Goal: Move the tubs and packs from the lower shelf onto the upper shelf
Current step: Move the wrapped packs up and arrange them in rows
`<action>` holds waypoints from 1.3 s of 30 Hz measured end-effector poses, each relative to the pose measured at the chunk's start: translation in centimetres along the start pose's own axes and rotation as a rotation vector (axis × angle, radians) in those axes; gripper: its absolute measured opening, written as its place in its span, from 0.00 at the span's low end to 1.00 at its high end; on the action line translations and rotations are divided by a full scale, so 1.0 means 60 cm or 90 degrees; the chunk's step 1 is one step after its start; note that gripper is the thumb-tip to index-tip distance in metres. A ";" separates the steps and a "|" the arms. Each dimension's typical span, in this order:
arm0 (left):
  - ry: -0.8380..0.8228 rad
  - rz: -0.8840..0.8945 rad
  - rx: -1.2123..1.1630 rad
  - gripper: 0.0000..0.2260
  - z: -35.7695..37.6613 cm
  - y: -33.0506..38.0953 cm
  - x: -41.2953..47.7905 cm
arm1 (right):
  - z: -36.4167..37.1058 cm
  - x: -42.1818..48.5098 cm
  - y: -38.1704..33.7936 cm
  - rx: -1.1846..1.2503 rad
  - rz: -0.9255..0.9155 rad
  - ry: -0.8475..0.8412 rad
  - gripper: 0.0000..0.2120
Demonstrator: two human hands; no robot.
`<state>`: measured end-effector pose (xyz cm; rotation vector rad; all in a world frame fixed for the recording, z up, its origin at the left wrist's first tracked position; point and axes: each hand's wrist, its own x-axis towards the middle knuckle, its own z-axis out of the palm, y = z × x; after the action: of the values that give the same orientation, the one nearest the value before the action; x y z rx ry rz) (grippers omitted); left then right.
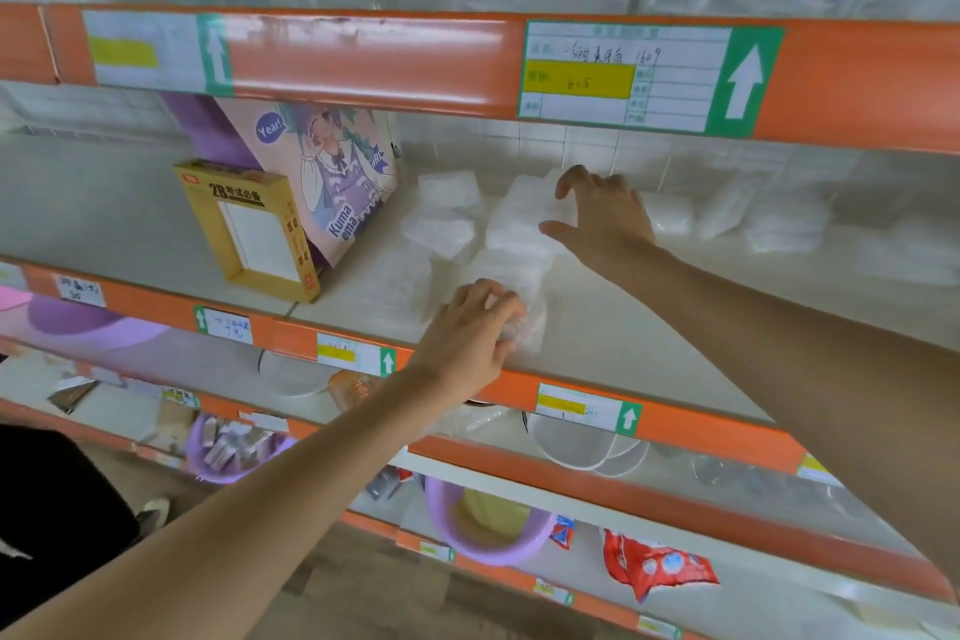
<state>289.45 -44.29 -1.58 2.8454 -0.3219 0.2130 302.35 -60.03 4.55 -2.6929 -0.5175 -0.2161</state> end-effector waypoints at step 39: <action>-0.099 0.040 -0.131 0.28 -0.060 0.110 -0.006 | -0.073 -0.359 0.162 0.090 0.106 0.096 0.22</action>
<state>287.14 -49.41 3.40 2.6559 -0.4378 -0.0278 285.95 -77.11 0.47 -2.5402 -0.2525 -0.3198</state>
